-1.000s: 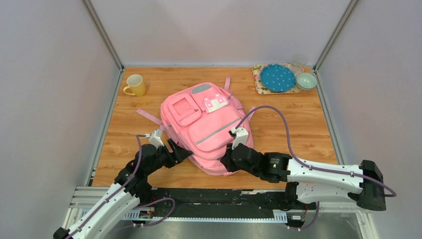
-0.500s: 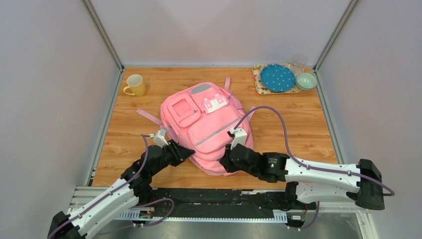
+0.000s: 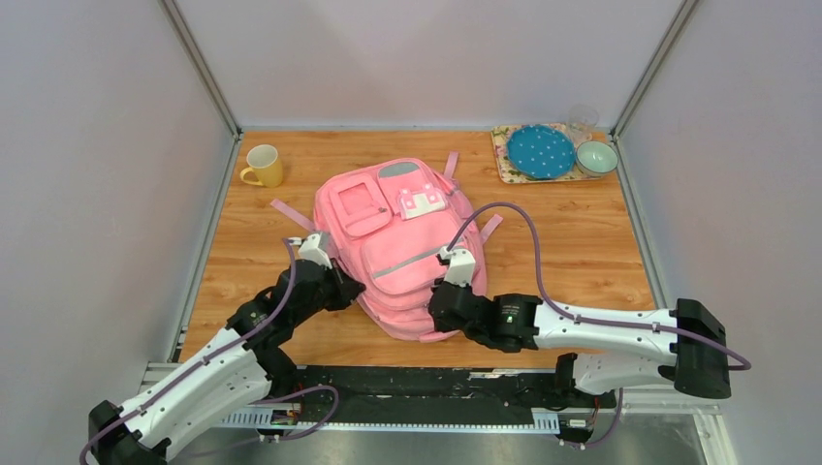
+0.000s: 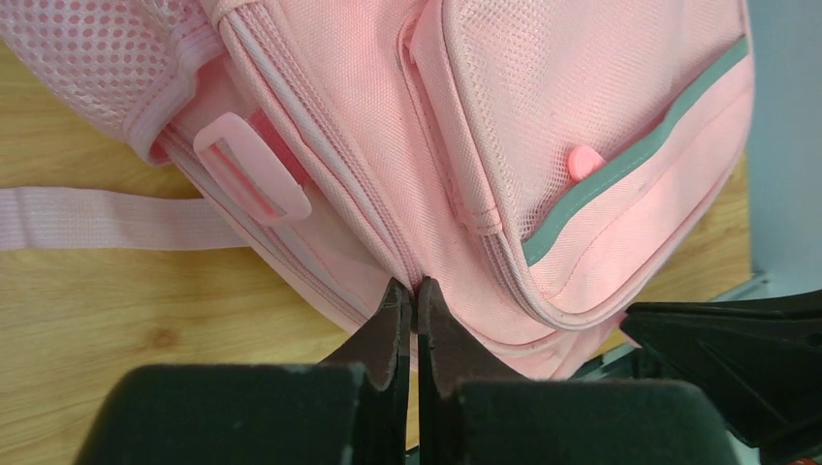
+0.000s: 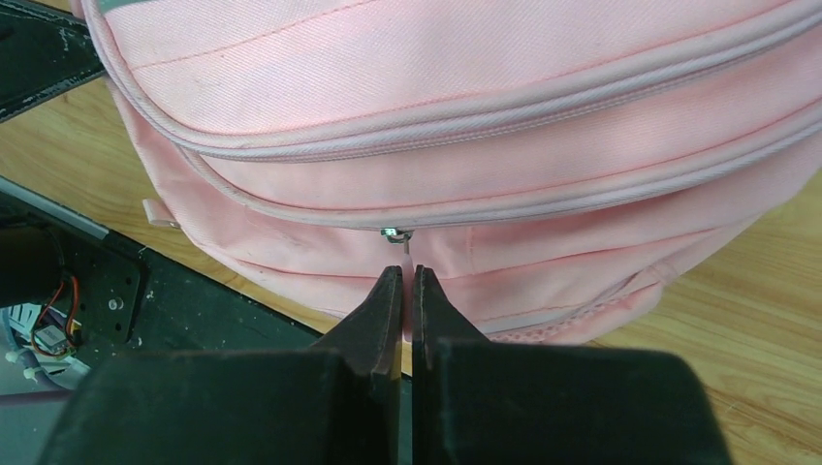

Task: Pack the student bag
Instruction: Zip the student bag at the center of the board.

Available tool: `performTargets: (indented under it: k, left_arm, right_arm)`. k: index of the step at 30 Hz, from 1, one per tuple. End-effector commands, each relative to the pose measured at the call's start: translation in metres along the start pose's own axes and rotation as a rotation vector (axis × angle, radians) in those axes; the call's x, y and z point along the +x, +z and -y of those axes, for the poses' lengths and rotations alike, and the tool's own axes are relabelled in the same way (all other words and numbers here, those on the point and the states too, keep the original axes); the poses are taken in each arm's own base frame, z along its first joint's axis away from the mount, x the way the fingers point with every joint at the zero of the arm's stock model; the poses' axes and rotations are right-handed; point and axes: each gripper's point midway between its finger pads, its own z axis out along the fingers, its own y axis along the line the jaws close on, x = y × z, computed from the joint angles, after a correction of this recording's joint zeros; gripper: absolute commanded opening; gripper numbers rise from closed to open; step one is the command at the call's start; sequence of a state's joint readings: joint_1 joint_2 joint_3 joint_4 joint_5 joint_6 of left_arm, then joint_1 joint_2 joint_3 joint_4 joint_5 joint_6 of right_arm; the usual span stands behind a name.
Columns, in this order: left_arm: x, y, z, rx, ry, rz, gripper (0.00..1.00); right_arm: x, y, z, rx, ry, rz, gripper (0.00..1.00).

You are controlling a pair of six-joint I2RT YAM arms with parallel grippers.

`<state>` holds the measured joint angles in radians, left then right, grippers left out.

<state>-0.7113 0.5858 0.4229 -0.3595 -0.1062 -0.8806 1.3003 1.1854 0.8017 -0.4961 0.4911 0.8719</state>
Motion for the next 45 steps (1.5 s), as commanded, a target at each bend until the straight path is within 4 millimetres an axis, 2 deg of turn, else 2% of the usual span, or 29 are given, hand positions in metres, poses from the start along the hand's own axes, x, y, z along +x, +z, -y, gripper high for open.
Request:
performTargets:
  k: [1,3,8,9,13,16,17,18,21,22,24,27,30,32,34,39,45]
  left_arm:
    - [-0.031,-0.011,-0.020,-0.132,0.193,0.061,0.00]
    - [-0.035,-0.013,-0.022,-0.128,0.222,0.040,0.00]
    - [-0.035,-0.021,-0.046,-0.177,0.258,-0.045,0.00]
    - [-0.043,-0.024,-0.056,-0.214,0.255,-0.032,0.00]
    - [-0.055,-0.029,-0.066,-0.236,0.215,-0.027,0.00]
    - [-0.057,-0.028,-0.064,-0.229,0.167,-0.053,0.01]
    - [-0.055,-0.027,-0.060,-0.212,0.152,-0.064,0.06]
    - [-0.053,-0.027,-0.056,-0.194,0.123,-0.068,0.17]
    - [-0.051,-0.031,-0.045,-0.134,0.077,-0.036,0.37]
    - [-0.055,-0.034,-0.042,-0.117,0.080,-0.004,0.56]
    - [-0.068,-0.048,-0.035,-0.095,0.117,0.091,0.72]
    - [-0.083,-0.069,-0.013,-0.011,0.218,0.181,0.75]
    - [-0.084,-0.081,0.019,0.146,0.335,0.181,0.76]
    - [-0.075,-0.086,0.036,0.252,0.387,0.141,0.77]
    - [-0.069,-0.089,0.042,0.303,0.441,0.125,0.77]
    - [-0.066,-0.093,0.043,0.331,0.535,0.144,0.78]
    - [-0.071,-0.091,0.039,0.300,0.576,0.144,0.79]
  right_arm:
    - [-0.002,-0.003,0.029,0.134,-0.040,0.021,0.00]
    - [-0.003,-0.005,0.032,0.149,-0.040,0.026,0.00]
    - [-0.005,-0.007,0.037,0.162,-0.041,0.038,0.00]
    - [-0.004,-0.007,0.038,0.166,-0.043,0.036,0.00]
    - [-0.003,-0.007,0.039,0.164,-0.044,0.036,0.00]
    - [-0.006,-0.009,0.035,0.131,-0.026,0.053,0.00]
    - [-0.007,-0.011,0.035,0.121,-0.020,0.058,0.00]
    - [-0.009,-0.014,0.033,0.100,-0.008,0.065,0.00]
    - [-0.010,-0.016,0.029,0.056,0.007,0.076,0.00]
    - [-0.013,-0.020,0.027,0.036,0.020,0.087,0.00]
    - [-0.011,-0.021,0.030,0.028,0.025,0.089,0.00]
    - [-0.014,-0.026,0.030,-0.001,0.044,0.110,0.00]
    - [-0.017,-0.029,0.027,-0.038,0.064,0.129,0.00]
    - [-0.018,-0.031,0.023,-0.065,0.074,0.136,0.00]
    - [-0.020,-0.032,0.019,-0.086,0.083,0.139,0.00]
    - [-0.019,-0.028,0.014,-0.090,0.089,0.130,0.00]
    - [-0.017,-0.022,0.009,-0.077,0.088,0.116,0.00]
